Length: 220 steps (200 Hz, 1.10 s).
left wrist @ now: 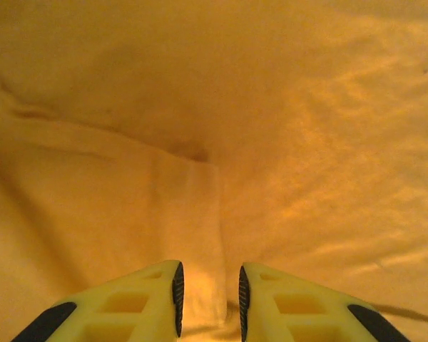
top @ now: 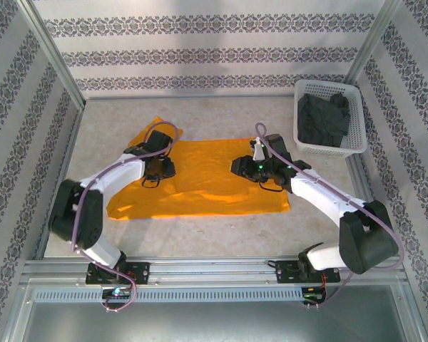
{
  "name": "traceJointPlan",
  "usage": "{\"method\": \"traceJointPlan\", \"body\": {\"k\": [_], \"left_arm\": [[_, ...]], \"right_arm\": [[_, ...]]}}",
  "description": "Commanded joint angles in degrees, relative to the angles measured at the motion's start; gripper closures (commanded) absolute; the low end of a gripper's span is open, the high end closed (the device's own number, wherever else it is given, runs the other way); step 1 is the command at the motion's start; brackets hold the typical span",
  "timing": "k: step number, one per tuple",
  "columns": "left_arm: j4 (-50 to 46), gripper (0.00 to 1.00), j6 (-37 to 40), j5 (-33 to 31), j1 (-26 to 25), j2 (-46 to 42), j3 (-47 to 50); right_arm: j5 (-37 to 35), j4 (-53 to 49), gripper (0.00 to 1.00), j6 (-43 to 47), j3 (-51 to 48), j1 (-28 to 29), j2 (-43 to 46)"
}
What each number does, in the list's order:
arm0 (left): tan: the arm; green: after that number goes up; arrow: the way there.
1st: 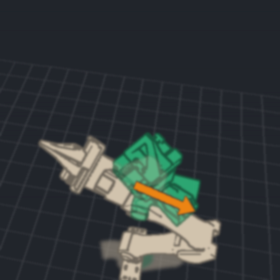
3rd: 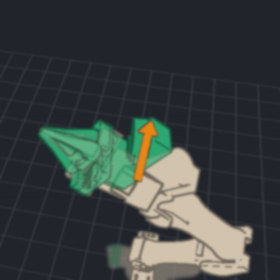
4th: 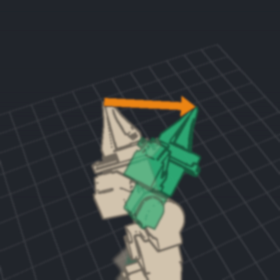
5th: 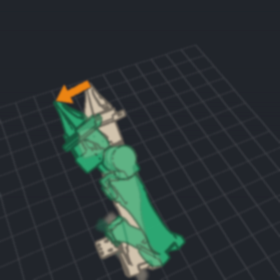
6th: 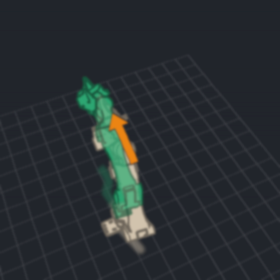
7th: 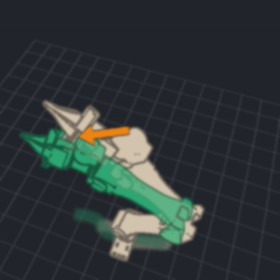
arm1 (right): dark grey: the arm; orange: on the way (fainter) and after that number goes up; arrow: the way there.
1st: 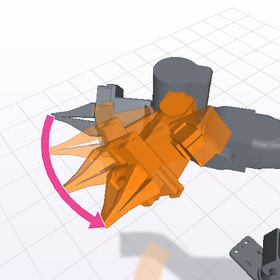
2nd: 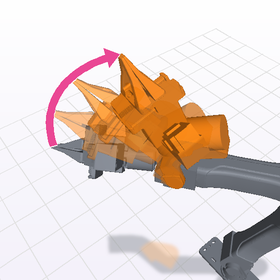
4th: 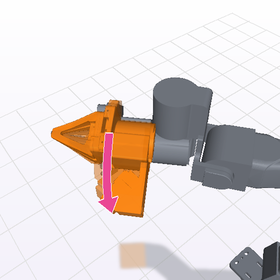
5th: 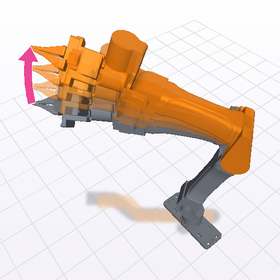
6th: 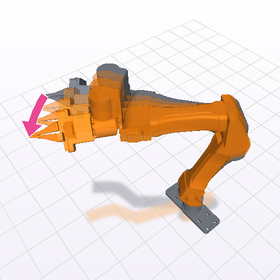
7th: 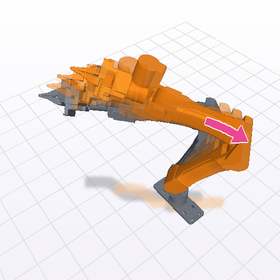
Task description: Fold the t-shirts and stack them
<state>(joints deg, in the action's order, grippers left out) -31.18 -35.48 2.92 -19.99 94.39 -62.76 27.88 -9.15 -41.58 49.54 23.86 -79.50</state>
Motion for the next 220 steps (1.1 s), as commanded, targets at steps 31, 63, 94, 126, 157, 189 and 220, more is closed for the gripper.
{"method": "traceJointPlan", "body": {"k": [31,63,94,126,157,189,220], "left_arm": [[-2.21,0.71,6.98,-2.75,-1.32,8.96,-7.11],[-3.05,0.71,8.7,-3.68,-1.94,12.43,-8.73],[-3.91,0.71,10.4,-6.01,-2.62,14.48,-9.41],[-3.6,0.73,11.97,-8.66,-3.02,14.95,-9.54],[-3.64,0.76,13.0,-10.28,-3.35,15.45,-9.68],[-3.38,0.86,13.13,-11.43,-3.3,15.89,-9.33],[-2.85,1.0,13.27,-11.78,-3.56,14.85,-9.32]], "right_arm": [[4.37,6.64,0.6,-4.23,-0.83,-0.43,-0.91],[4.25,7.12,0.6,-5.17,-1.03,-1.07,-1.42],[4.25,7.47,0.61,-5.72,-1.02,-1.17,-1.88],[4.6,8.06,0.61,-6.23,-1.03,-1.17,-2.5],[4.82,8.54,0.62,-6.58,-1.0,-1.1,-3.45],[4.99,8.74,0.63,-6.67,-0.43,-1.04,-4.08],[5.17,8.45,0.64,-6.56,-0.1,-1.05,-4.26]]}}
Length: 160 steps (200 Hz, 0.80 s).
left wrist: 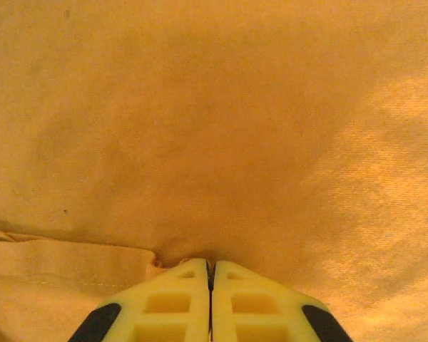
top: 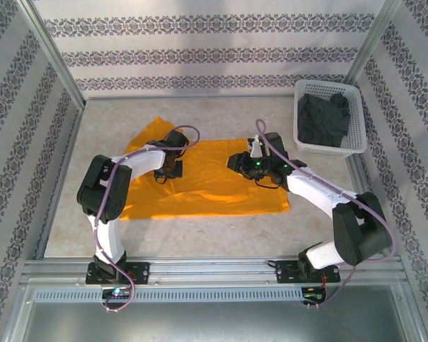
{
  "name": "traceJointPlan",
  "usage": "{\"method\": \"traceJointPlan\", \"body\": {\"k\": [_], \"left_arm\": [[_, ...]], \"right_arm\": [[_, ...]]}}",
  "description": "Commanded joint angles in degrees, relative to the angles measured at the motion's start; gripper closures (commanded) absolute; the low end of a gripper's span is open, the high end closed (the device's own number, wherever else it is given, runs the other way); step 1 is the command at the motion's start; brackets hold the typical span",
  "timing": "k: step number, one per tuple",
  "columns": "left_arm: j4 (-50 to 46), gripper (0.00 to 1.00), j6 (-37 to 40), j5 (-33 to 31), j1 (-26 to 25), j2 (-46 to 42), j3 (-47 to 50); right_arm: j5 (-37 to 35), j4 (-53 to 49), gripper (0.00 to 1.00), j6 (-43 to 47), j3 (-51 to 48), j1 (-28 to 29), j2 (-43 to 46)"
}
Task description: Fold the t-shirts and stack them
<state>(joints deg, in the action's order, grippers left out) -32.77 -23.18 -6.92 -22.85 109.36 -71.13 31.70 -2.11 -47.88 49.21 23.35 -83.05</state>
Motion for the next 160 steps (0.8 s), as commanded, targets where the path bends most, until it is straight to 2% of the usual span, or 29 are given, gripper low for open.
{"method": "traceJointPlan", "body": {"k": [1,73,160], "left_arm": [[-1.25,1.0,1.0,-1.91,-0.79,-0.21,-0.94],[0.96,1.0,-0.09,-2.04,-3.99,-6.16,0.48],[3.14,1.0,0.03,-1.21,-6.61,-6.35,1.78]], "right_arm": [[1.34,1.41,0.64,-0.28,0.25,-0.57,-0.76],[1.69,0.75,0.66,-0.17,0.0,-1.16,-0.62],[2.05,0.53,0.67,-0.48,-1.29,-1.45,0.12]]}}
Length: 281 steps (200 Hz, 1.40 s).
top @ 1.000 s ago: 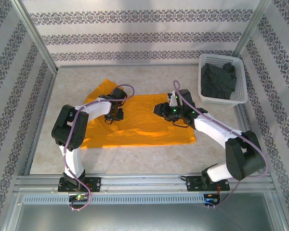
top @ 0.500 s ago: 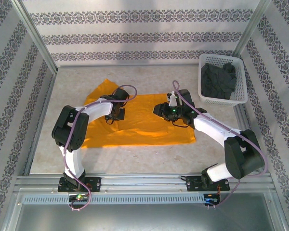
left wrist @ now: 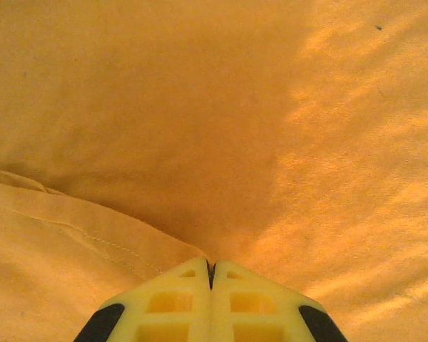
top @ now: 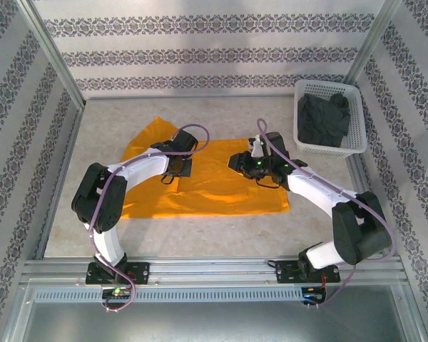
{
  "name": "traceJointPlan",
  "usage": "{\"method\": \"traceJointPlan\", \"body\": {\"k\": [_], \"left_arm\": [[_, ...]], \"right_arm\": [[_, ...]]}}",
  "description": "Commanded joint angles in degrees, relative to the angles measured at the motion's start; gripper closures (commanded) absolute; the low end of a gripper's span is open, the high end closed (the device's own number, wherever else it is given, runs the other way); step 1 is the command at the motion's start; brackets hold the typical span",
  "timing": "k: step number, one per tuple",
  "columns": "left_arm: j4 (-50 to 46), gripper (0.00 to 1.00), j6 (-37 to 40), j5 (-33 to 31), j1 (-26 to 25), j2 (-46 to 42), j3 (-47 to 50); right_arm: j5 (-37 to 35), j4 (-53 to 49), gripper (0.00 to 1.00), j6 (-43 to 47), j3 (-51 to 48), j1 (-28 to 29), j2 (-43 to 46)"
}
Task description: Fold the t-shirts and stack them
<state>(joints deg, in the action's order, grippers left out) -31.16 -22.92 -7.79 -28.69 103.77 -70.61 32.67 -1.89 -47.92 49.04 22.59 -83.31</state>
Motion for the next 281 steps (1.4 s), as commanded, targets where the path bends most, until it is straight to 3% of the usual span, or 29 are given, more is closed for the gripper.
{"method": "traceJointPlan", "body": {"k": [1,76,82,102,110,117,168,207,241,281], "left_arm": [[1.58,1.0,-0.22,-0.32,-0.77,-0.76,1.26],[2.78,1.0,0.1,0.19,-1.22,-1.37,1.42],[2.56,0.94,-0.11,-0.05,-1.19,-1.42,1.35],[1.5,0.61,-2.27,-1.53,-1.14,-3.28,1.63],[1.19,0.53,-3.96,-1.94,-0.97,-5.14,2.32],[1.19,0.51,-5.57,-1.73,-0.42,-7.15,3.42],[3.44,0.59,-20.68,9.11,8.23,-20.15,19.21],[7.15,0.65,-25.84,15.48,17.84,-22.4,28.55],[7.23,0.67,-29.97,15.86,22.76,-21.44,32.71],[0.72,0.66,-32.76,11.42,25.56,-27.51,36.8]], "right_arm": [[1.08,0.31,0.67,-0.52,-1.13,-0.7,0.4],[-0.98,-0.3,0.67,-1.58,-4.4,-0.84,1.83],[-1.34,-0.7,0.67,-1.72,-4.68,-0.94,1.98],[-3.4,-2.51,0.66,-1.95,-6.05,-1.55,3.26],[-4.61,-3.1,0.65,-2.15,-7.12,-1.96,4.29],[-5.43,-3.82,0.65,-2.36,-8.19,-2.46,5.12],[-11.05,-10.39,0.7,-3.49,-14.47,-4.63,7.99],[-13.95,-12.39,0.72,-3.91,-14.6,-4.62,4.27],[-15.38,-16.0,0.72,-4.78,-13.12,-3.04,-1.07],[-16.5,-21.07,0.72,-9.03,-12.31,3.08,-3.11]]}}
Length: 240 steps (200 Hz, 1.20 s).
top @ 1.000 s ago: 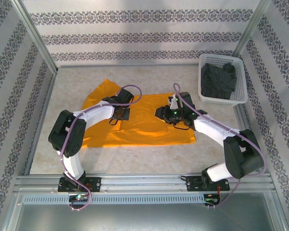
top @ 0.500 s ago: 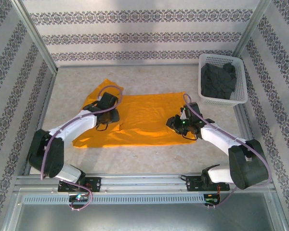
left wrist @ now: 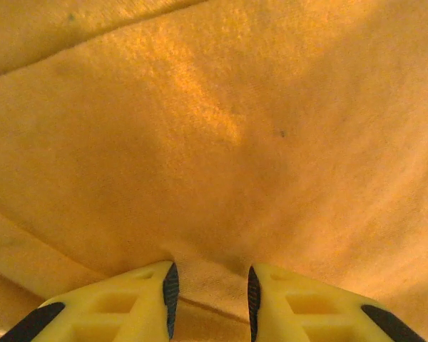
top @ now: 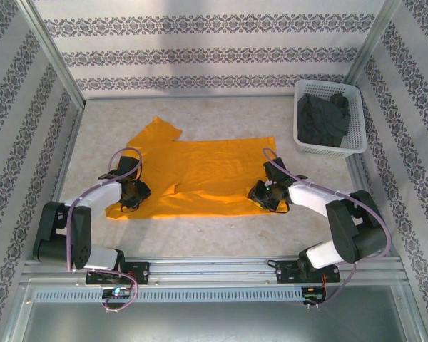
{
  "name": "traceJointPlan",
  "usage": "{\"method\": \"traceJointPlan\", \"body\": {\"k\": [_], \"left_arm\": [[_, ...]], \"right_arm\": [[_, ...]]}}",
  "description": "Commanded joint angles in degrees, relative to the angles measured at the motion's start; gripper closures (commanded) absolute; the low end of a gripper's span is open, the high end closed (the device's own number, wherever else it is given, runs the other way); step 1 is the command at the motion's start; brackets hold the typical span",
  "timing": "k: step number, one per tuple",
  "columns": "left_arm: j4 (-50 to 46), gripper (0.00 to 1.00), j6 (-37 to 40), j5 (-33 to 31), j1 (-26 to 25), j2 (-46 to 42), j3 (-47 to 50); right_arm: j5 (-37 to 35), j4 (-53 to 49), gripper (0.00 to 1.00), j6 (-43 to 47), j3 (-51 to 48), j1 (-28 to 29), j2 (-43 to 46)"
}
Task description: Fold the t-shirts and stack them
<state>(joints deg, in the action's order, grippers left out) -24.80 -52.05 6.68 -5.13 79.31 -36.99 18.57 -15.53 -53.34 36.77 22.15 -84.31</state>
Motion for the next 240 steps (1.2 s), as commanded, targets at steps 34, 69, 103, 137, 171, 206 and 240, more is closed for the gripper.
{"method": "traceJointPlan", "body": {"k": [34,69,103,137,171,206,240], "left_arm": [[-8.69,0.66,-3.05,-3.6,7.15,-8.59,6.64],[-10.31,0.66,0.85,-3.41,13.1,-10.12,6.22],[-12.44,0.61,3.43,-4.22,13.59,-10.42,-1.79],[-8.53,0.6,3.7,-3.52,11.33,-3.88,-14.91],[-3.52,0.64,7.52,-1.98,10.34,10.77,-29.56],[-2.77,0.67,11.26,-1.27,10.12,26.17,-45.4],[-1.05,0.68,13.75,-3.15,9.73,37.49,-55.24]], "right_arm": [[-2.83,-10.85,0.71,-7.98,0.73,10.1,-2.24],[-2.39,-10.54,0.7,-12.48,1.46,14.62,-2.22],[-6.85,-10.74,0.65,-8.01,5.94,15.14,2.49],[-9.15,-4.45,0.61,3.46,12.35,9.78,5.11],[-3.06,4.82,0.61,9.59,18.74,1.15,-1.44],[-1.44,4.63,0.61,11.69,27.95,-4.13,-11.11],[-0.81,4.04,0.6,12.35,34.07,-5.39,-17.67]]}}
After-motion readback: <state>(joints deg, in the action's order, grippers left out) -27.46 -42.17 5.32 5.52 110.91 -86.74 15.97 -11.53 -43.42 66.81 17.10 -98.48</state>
